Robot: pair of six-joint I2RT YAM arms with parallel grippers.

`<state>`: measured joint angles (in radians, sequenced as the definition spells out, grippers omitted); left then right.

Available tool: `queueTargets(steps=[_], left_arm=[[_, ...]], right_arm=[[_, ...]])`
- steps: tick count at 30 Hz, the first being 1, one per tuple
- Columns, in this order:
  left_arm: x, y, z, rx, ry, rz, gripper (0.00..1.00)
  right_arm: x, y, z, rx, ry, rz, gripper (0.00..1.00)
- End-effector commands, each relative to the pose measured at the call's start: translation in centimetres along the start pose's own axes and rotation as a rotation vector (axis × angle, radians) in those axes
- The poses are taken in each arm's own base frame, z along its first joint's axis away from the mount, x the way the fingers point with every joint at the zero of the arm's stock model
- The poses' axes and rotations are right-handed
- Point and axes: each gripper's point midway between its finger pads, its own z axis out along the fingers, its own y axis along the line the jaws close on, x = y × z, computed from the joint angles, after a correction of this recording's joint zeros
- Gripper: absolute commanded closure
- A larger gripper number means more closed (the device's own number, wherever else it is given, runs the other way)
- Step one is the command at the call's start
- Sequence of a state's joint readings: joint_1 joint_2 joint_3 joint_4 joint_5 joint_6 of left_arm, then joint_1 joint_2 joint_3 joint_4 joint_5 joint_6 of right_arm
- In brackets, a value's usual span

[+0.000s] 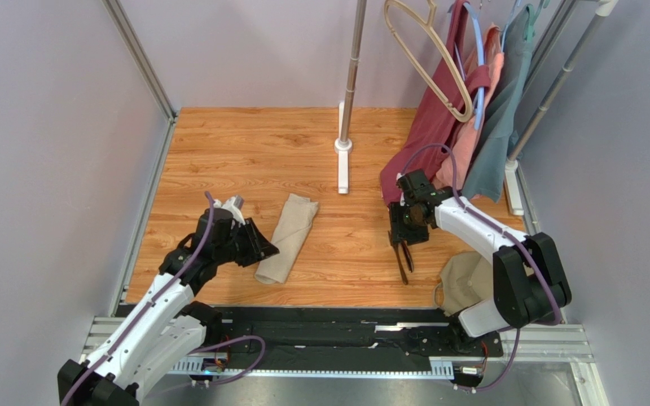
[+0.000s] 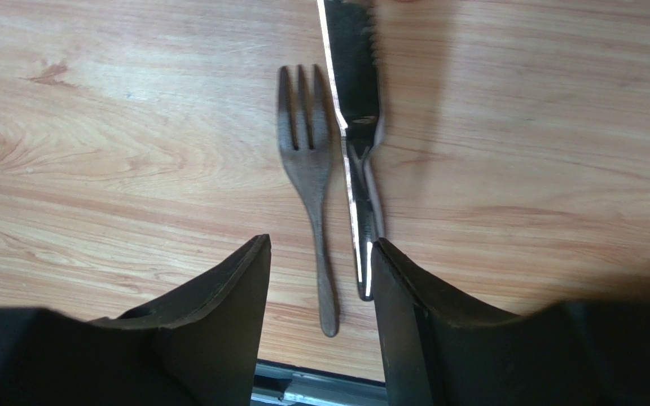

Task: Fold the napkin into a case and place the utensils inside
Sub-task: Pick up the fork from the corner of the board.

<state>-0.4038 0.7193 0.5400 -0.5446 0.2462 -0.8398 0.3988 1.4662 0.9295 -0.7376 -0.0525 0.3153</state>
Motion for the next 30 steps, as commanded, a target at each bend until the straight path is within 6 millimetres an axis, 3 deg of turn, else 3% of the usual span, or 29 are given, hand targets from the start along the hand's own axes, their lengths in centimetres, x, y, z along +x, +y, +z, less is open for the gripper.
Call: queueTargets(steps=[1, 5, 13, 16, 17, 18, 19, 20, 23, 27, 28, 30], left_arm=[[-0.5, -3.0, -0.5, 0.097, 0.02, 0.071, 0.69], [-0.8, -4.4, -0.9, 0.134, 0.019, 0.089, 0.67], [-0.7, -5.3, -1.0, 0.156, 0.033, 0.096, 0.67], [-0.7, -5.4, -0.7, 0.154, 0.045, 0.091, 0.66], [-0.6, -5.3, -0.5, 0.147, 0.057, 0.088, 0.64], [-0.7, -5.5, -0.4, 0.146, 0.06, 0.086, 0.59], [-0.7, -5.5, -0.4, 0.143, 0.066, 0.081, 0.54], [-0.6, -5.4, 0.1, 0.135, 0.081, 0.075, 0.41], [-0.4, -5.8, 1.3, 0.145, 0.149, 0.104, 0.4], [-0.1, -8.5, 2.8, 0.31, 0.211, 0.152, 0.41], [-0.9, -9.6, 3.2, 0.364, 0.176, 0.154, 0.4], [-0.7, -10.5, 3.7, 0.432, 0.191, 0.163, 0.4]], right_arm=[[-0.5, 1.3, 1.5, -0.025, -0.013, -0.021, 0.53], [-1.3, 1.3, 2.6, -0.01, -0.022, -0.033, 0.58], [-0.6, 0.2, 5.8, 0.085, 0.011, -0.042, 0.64], [-0.9, 0.5, 6.8, 0.159, -0.002, -0.053, 0.78], [-0.5, 1.5, 6.9, 0.158, 0.008, -0.071, 0.83], [-1.1, 2.4, 6.9, 0.138, -0.002, -0.069, 0.96], [-1.3, 3.2, 6.9, 0.118, -0.006, -0.057, 1.0], [-1.8, 4.1, 6.4, 0.094, -0.027, -0.065, 1.0], [-4.5, 7.4, 3.9, -0.053, -0.128, -0.042, 1.0], [-8.9, 13.9, -0.6, -0.362, -0.257, -0.013, 1.0], [-9.3, 15.9, -1.8, -0.469, -0.258, -0.02, 1.0], [-11.0, 19.1, -3.9, -0.638, -0.305, 0.016, 1.0]])
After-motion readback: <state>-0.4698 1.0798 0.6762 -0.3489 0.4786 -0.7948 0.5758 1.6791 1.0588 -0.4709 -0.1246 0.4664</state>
